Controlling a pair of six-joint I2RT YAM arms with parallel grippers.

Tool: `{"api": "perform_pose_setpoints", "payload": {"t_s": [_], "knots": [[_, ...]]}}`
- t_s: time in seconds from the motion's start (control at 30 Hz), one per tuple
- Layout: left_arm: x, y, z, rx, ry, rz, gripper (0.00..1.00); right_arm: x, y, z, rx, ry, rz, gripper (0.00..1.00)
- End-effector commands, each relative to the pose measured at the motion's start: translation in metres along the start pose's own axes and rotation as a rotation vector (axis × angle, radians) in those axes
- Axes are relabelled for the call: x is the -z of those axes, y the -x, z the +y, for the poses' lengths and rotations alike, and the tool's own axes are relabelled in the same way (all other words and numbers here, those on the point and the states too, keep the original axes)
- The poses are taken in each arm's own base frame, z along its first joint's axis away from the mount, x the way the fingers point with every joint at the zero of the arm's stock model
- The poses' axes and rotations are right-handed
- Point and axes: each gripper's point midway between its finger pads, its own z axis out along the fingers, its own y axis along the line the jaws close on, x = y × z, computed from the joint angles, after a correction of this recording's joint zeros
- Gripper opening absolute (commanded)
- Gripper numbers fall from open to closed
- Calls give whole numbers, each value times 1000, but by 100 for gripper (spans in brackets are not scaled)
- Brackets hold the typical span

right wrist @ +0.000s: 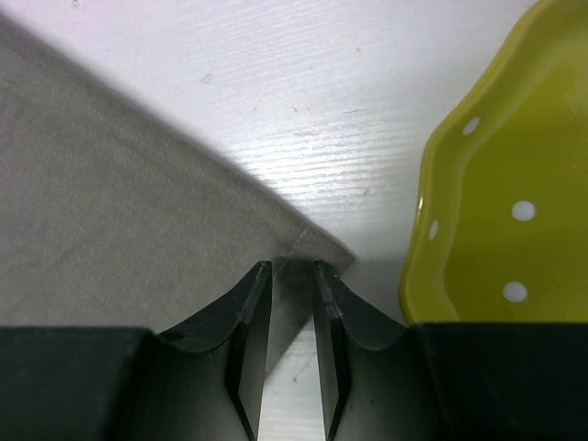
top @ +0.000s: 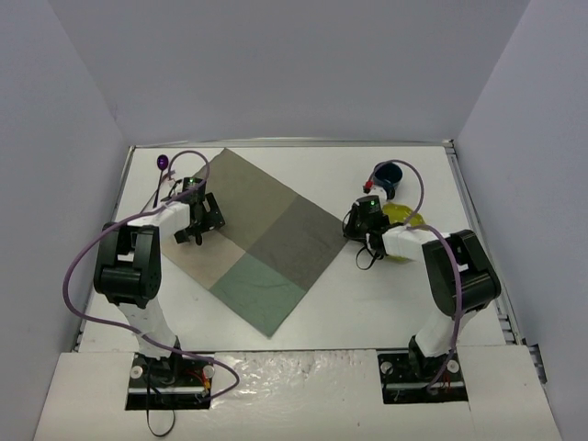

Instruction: Set the dinner table for one person

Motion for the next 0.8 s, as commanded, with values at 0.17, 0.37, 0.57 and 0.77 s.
{"api": "perform_pose_setpoints", "payload": {"t_s": [0.17,0.37,0.57,0.77], "knots": [[93,72,-43,-90,-118,-241,97,109,127,19,-40,-13,-349,52],[180,97,-48,-155,-211,-360,97,151,132,-35,-165,-210,-449,92],[222,76,-32,-227,-271,-369,97,155,103,-107,-262,-370,-372,100],[233,51,-6,-308,-262,-392,97,131,72,-155,-402,-451,-229,93]]}}
